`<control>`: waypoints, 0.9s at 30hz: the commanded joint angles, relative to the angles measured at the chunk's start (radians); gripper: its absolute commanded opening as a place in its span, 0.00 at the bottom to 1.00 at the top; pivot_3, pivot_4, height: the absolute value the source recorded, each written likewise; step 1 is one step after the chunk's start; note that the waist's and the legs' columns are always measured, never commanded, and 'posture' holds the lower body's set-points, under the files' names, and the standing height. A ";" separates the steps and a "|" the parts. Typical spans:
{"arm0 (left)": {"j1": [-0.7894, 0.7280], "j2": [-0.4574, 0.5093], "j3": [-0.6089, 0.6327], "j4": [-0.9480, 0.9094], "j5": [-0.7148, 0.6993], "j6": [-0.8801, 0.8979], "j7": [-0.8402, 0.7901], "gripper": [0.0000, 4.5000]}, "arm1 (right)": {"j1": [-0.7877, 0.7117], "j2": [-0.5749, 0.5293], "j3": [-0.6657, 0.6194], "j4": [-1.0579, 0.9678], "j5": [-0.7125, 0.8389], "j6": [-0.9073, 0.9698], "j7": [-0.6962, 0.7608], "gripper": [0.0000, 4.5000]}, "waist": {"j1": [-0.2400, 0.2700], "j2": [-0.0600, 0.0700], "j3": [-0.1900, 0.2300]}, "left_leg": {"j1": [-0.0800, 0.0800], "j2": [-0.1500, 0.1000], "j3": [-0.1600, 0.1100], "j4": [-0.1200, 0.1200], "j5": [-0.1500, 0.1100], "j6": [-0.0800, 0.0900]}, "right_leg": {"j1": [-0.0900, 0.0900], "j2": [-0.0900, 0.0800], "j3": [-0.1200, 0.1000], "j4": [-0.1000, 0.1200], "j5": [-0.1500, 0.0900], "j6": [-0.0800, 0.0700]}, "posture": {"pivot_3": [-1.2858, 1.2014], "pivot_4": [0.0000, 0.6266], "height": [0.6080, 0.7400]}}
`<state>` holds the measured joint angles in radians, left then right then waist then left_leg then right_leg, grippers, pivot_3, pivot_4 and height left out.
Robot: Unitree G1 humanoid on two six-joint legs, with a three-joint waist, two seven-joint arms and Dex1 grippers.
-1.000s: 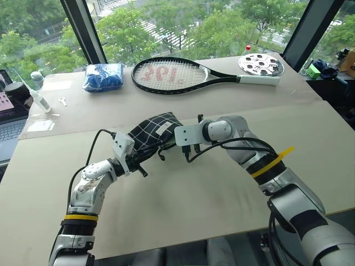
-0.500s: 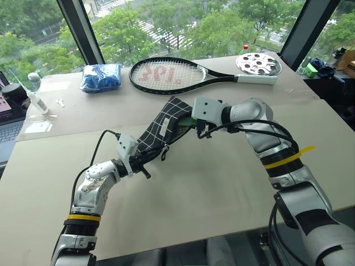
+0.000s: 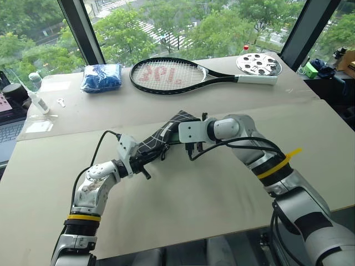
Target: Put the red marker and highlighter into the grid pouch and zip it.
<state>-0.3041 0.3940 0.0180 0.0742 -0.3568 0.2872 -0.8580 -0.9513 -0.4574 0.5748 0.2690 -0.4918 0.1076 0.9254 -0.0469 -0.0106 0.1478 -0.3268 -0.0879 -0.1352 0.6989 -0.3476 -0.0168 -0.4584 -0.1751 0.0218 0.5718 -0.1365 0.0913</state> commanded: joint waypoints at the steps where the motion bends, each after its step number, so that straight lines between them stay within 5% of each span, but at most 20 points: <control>1: -0.005 0.006 0.011 -0.043 -0.022 -0.009 -0.008 0.00 | -0.047 0.021 0.011 0.034 -0.043 -0.081 -0.049 0.23 | -0.001 0.000 0.000 | 0.000 0.000 0.000 0.000 0.000 0.000 | 0.000 0.000 0.000 0.000 0.000 0.000 | 0.52 0.24 1.00; 7: -0.004 0.005 0.013 -0.046 -0.022 -0.008 -0.002 0.00 | -0.029 0.070 -0.023 0.025 0.006 -0.099 -0.029 0.23 | -0.002 0.000 0.000 | 0.000 0.000 0.000 0.000 0.000 0.000 | 0.000 0.000 0.000 0.000 0.000 0.000 | 0.52 0.24 1.00; 8: -0.003 0.005 0.014 -0.046 -0.022 -0.008 -0.001 0.00 | -0.026 0.073 -0.037 0.023 0.022 -0.087 -0.020 0.45 | -0.001 0.000 0.000 | 0.000 0.000 0.000 0.000 0.000 0.000 | 0.000 0.000 0.000 0.000 0.000 0.000 | 0.52 0.24 1.00; 16: 0.000 0.001 0.020 -0.051 -0.031 -0.004 0.005 0.00 | -0.045 0.029 -0.174 0.028 0.132 -0.009 0.015 0.99 | 0.001 0.000 0.000 | 0.000 0.000 0.000 0.000 0.000 0.000 | 0.000 0.000 0.000 0.000 0.000 0.000 | 0.52 0.24 1.00; 23: -0.002 -0.008 0.041 -0.058 -0.066 0.012 0.029 0.00 | -0.018 -0.089 -0.384 -0.089 0.365 0.174 0.141 0.99 | 0.003 0.000 0.000 | 0.000 0.000 0.000 0.000 0.000 0.000 | 0.000 0.000 0.000 0.000 0.000 0.000 | 0.52 0.24 1.00; 27: 0.001 -0.004 0.045 -0.064 -0.067 0.018 0.031 0.00 | 0.156 -0.176 -0.513 -0.316 0.633 0.461 0.304 0.99 | 0.006 0.000 0.000 | 0.000 0.000 0.000 0.000 0.000 0.000 | 0.000 0.000 0.000 0.000 0.000 0.000 | 0.52 0.24 1.00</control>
<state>-0.3000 0.3853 0.0439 0.0490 -0.4007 0.3067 -0.8309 -0.8653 -0.6116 0.1222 0.0818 -0.0077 0.4181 1.1513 -0.0410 -0.0107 0.1478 -0.3272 -0.0875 -0.1354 0.6985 -0.3477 -0.0166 -0.4576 -0.1751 0.0211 0.5713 -0.1363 0.0911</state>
